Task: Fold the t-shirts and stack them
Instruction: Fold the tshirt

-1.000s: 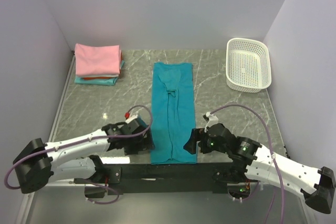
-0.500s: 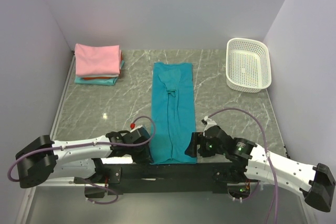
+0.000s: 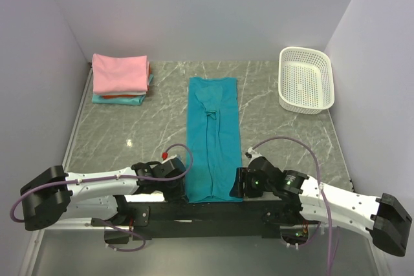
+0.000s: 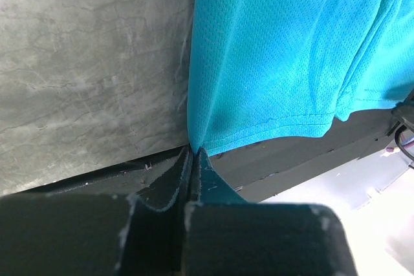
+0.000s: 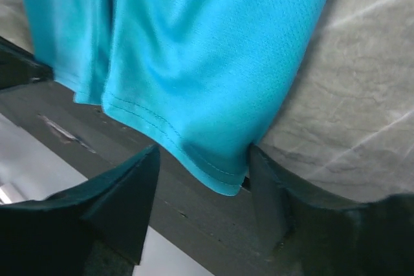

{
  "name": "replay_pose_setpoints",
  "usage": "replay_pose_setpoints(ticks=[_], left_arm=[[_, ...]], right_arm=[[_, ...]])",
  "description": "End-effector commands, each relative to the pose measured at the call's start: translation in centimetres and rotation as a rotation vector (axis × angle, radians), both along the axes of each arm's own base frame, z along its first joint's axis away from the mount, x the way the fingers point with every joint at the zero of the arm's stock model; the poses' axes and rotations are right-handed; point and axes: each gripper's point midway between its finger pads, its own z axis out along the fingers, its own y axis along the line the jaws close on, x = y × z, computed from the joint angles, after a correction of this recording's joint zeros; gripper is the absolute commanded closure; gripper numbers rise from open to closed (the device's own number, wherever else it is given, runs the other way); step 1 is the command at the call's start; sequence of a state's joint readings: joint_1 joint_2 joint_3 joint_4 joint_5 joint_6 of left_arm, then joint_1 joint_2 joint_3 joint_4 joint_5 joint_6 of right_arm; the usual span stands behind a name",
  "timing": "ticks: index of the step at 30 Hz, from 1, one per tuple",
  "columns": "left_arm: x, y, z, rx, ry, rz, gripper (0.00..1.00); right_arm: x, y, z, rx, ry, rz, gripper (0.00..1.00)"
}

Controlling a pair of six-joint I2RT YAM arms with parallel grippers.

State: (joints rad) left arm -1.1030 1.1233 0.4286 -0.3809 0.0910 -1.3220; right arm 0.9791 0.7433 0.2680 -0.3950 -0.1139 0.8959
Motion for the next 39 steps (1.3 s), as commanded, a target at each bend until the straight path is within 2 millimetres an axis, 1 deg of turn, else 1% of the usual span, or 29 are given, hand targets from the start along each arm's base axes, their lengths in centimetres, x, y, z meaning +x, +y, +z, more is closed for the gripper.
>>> replay_pose_setpoints(ticks=[1, 2, 4, 6, 11, 16, 18, 19, 20, 22, 23, 27, 28, 29, 30, 31, 32, 33, 34, 36, 37, 38, 39], left_arm=[[0.3, -0.9, 1.0, -0.031, -0.018, -0.012, 1.00], [0.3, -1.0, 1.0, -0.031, -0.018, -0.010, 1.00], [0.4, -1.0, 1.1, -0.030, -0.020, -0.009, 1.00], [0.4, -1.0, 1.3, -0.029, -0.022, -0.009, 1.00], [0.6, -0.9, 1.6, -0.037, -0.031, 0.006, 1.00], [0.5, -0.9, 1.7, -0.046, -0.030, 0.009, 1.00], [0.6, -1.1, 1.8, -0.048, -0.033, 0.004, 1.00], [0.6, -1.1, 1.9, -0.054, -0.035, 0.005, 1.00], [0.6, -1.2, 2.0, -0.057, -0.034, 0.002, 1.00], [0.6, -1.3, 2.2, -0.066, -0.036, -0.001, 1.00], [0.7, -1.5, 2.4, -0.073, -0.039, -0.001, 1.00], [1.1, -1.9, 3.0, -0.083, -0.057, -0.003, 1.00], [1.2, -2.0, 3.2, -0.082, -0.070, -0.009, 1.00], [1.7, -2.4, 3.9, -0.093, -0.085, -0.008, 1.00], [1.9, -2.5, 4.1, -0.091, -0.100, -0.018, 1.00], [2.3, -2.7, 4.4, -0.090, -0.115, -0.019, 1.00], [3.1, -3.0, 5.2, -0.096, -0.138, -0.008, 1.00], [3.6, -2.9, 5.3, -0.084, -0.156, -0.014, 0.99], [4.6, -2.7, 5.6, -0.080, -0.167, 0.007, 1.00], [6.2, -3.0, 6.5, -0.098, -0.206, 0.007, 1.00], [7.5, -2.9, 6.8, -0.104, -0.218, 0.030, 0.99], [8.6, -3.3, 7.8, -0.125, -0.245, 0.033, 0.99], [9.5, -3.4, 8.0, -0.120, -0.272, 0.026, 1.00]], right_arm=[[-0.3, 0.0, -0.5, -0.008, 0.030, -0.003, 0.39], [-0.3, -0.1, -0.5, -0.014, 0.033, -0.007, 0.45], [-0.4, -0.3, -0.6, -0.027, 0.042, -0.009, 0.50], [-0.8, -0.4, -0.6, -0.032, 0.058, -0.001, 0.51], [-2.0, -1.3, -1.5, -0.068, 0.115, 0.009, 0.50], [-2.4, -1.1, -1.3, -0.057, 0.132, 0.024, 0.51], [-2.3, -1.1, -1.0, -0.056, 0.126, 0.028, 0.53], [-2.3, -1.2, -1.0, -0.061, 0.124, 0.028, 0.55], [-2.2, -1.1, -0.9, -0.059, 0.120, 0.029, 0.63], [-2.2, -0.7, -0.5, -0.040, 0.115, 0.040, 0.71], [-2.1, -0.6, -0.4, -0.037, 0.112, 0.041, 0.79], [-0.7, 0.0, 0.8, -0.018, 0.042, 0.029, 0.93], [-0.3, 0.4, 1.6, -0.002, 0.020, 0.030, 0.94], [0.1, 0.6, 2.1, 0.003, 0.002, 0.027, 0.95], [0.5, 0.8, 2.6, 0.007, -0.020, 0.027, 0.95], [1.1, 1.1, 3.6, 0.017, -0.049, 0.018, 0.96], [1.7, 1.3, 4.1, 0.019, -0.074, 0.009, 0.98], [2.2, 1.3, 4.5, 0.014, -0.098, 0.000, 0.99], [3.3, 1.4, 5.6, 0.013, -0.141, -0.025, 0.99], [4.6, 1.3, 6.3, -0.008, -0.181, -0.050, 0.99], [5.7, 1.4, 7.3, -0.008, -0.217, -0.079, 0.99], [6.7, 1.2, 7.7, -0.009, -0.228, -0.104, 0.99], [7.3, 1.1, 7.6, -0.024, -0.233, -0.107, 0.99]])
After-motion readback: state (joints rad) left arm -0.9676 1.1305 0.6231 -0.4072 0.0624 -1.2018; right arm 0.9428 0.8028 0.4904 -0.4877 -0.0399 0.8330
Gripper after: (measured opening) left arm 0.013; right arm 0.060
